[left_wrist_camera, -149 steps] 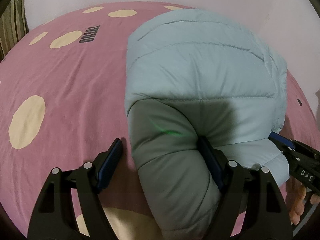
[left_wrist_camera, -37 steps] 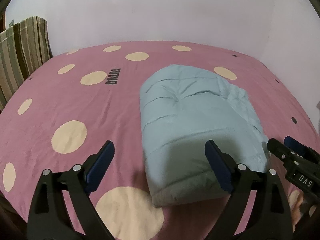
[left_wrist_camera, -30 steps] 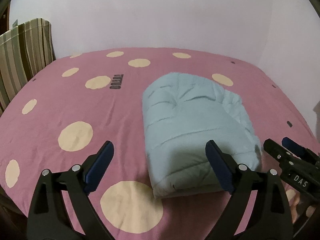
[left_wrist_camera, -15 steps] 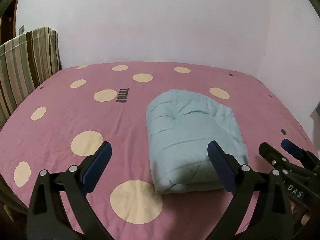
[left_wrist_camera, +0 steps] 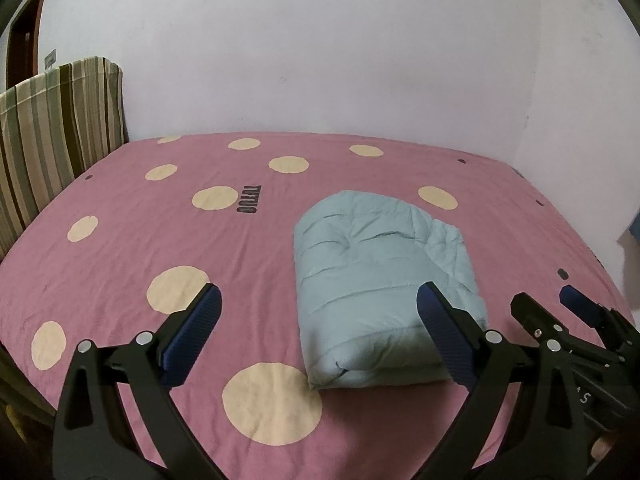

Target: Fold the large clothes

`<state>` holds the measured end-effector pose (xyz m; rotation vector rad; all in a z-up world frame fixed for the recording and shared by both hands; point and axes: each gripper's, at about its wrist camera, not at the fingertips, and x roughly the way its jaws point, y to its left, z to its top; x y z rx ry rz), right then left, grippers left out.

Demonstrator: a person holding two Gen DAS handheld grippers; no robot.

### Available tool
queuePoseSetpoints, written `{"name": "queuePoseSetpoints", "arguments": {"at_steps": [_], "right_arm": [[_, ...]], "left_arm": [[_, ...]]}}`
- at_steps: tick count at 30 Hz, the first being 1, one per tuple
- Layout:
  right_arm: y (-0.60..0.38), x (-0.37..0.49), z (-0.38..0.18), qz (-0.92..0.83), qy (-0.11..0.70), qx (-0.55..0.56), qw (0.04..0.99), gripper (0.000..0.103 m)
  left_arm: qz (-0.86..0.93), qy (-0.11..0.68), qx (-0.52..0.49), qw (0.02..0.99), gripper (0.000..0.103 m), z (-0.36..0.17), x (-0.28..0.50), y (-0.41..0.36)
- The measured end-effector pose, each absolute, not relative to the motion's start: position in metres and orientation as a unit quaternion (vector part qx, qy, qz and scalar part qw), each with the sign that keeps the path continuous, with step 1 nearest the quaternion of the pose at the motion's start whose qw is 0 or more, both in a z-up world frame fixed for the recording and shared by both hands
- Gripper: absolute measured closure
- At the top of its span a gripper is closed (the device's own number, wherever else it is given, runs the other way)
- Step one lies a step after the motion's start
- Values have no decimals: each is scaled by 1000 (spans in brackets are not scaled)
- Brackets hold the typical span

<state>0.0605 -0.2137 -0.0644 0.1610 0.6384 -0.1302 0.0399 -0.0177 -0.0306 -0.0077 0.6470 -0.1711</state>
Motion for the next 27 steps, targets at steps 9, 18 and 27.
{"name": "queuePoseSetpoints", "arguments": {"at_steps": [9,18,27], "right_arm": [[-211,58,-63,-64,314,79,944,21],[-211,58,-64,-63,315,80,944,21],[-211,59,-64,-63,316,79,943,21]], "left_arm": [[-79,316,-4,946,4,-31,40,-18],[-79,316,-3,945,4,-30,40,-18],[-79,316,-1,945,4,-31,40,-17]]}}
